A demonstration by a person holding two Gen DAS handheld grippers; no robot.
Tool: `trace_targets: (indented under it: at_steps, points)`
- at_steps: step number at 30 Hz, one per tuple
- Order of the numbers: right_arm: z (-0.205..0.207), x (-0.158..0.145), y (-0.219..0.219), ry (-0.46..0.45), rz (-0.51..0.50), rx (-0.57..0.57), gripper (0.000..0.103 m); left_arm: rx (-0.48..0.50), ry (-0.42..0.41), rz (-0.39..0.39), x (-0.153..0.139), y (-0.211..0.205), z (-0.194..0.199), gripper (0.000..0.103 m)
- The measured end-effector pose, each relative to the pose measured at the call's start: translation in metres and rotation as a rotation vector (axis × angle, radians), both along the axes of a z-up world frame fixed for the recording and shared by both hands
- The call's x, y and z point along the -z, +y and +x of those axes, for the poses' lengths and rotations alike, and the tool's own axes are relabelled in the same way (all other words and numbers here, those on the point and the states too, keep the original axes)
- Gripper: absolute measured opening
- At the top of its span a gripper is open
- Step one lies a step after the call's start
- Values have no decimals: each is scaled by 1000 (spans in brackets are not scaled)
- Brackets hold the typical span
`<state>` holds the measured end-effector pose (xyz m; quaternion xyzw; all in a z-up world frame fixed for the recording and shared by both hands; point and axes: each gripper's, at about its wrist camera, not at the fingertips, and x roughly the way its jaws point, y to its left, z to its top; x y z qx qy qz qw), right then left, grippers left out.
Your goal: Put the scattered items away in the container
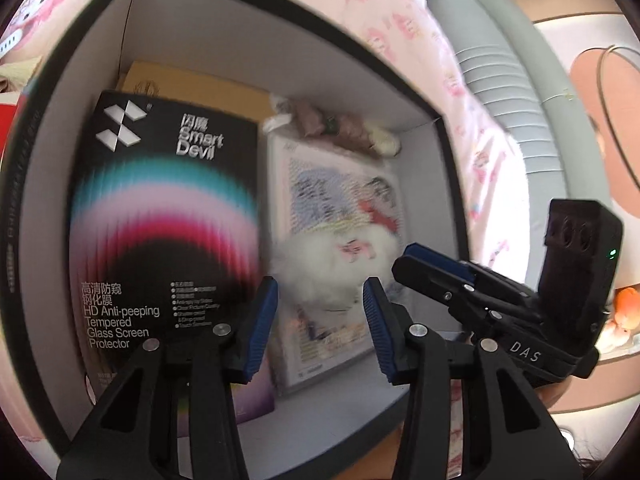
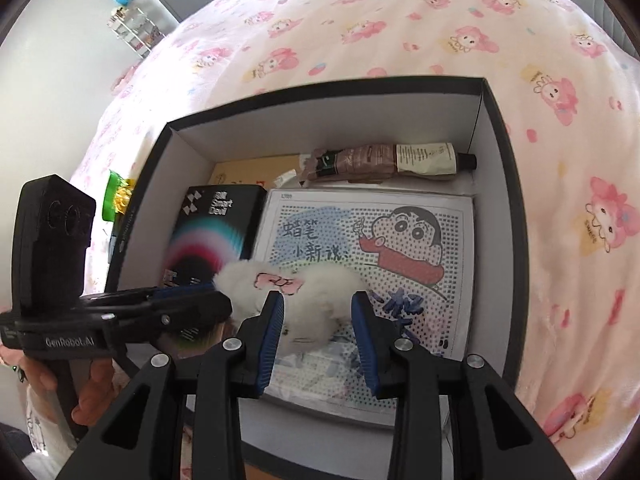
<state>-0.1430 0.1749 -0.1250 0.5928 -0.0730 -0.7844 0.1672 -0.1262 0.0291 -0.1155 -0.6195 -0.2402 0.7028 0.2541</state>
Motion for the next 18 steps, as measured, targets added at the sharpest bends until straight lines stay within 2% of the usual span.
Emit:
trace_targets:
  at_steps: [4, 8, 10, 12, 16, 18]
  points:
    - [-7, 13, -1, -61, -24, -4, 31, -17, 17, -3, -1, 2, -4, 44]
    - [-17, 5, -2, -44, -70, -12, 28, -30, 34, 13, 2, 4, -7, 40]
    - [-16, 4, -3, -68, -107, -19, 28, -49, 45, 26, -1, -2, -6, 40]
    - [-10, 5, -4, -74, -103, -30, 28, -75, 51, 21, -1, -7, -6, 40]
    - [1, 5, 14, -59, -65, 32, 28, -79, 52, 38, -4, 2, -5, 41]
    - [3, 5, 24, -69, -83, 62, 28, -58, 55, 25, -5, 5, -5, 43]
